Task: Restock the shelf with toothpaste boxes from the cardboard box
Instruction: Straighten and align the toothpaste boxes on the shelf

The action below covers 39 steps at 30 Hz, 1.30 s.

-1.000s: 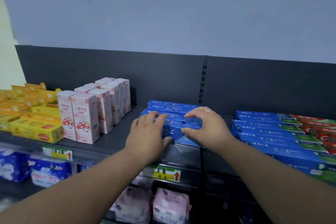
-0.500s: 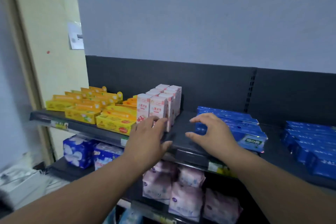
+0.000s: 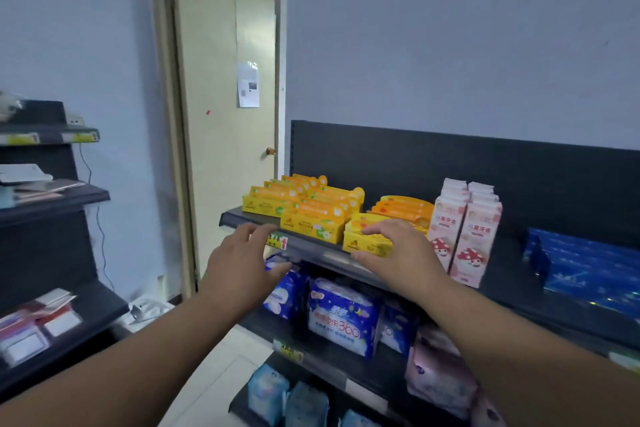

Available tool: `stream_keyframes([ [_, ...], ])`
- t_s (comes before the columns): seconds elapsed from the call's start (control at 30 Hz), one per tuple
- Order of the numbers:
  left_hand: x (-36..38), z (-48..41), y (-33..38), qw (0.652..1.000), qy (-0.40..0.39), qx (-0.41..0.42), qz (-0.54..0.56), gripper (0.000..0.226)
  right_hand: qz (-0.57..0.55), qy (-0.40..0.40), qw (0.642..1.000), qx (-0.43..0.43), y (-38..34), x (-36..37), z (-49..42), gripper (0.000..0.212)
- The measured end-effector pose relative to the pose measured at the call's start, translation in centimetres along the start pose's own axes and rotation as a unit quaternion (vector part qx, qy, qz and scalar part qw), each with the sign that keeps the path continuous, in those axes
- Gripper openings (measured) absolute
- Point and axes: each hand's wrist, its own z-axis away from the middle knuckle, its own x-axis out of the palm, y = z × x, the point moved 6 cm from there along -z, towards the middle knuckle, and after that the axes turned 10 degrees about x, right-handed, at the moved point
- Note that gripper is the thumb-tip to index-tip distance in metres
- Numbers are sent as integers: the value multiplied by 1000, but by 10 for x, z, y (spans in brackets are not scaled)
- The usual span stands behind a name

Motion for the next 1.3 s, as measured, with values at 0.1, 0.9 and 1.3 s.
stream_keyframes([
  [0.1, 4, -1, -33, 1000, -1, -19, 4, 62, 8, -14, 1000, -9, -18, 27, -14, 42],
  [0.9, 105, -199, -143, 996, -60, 25, -55, 74, 160, -124, 978, -49, -48, 131, -189, 77],
  [1.3, 137, -258, -173, 958, -217, 178, -64, 94, 216, -165, 960, 67, -51, 145, -197, 74],
])
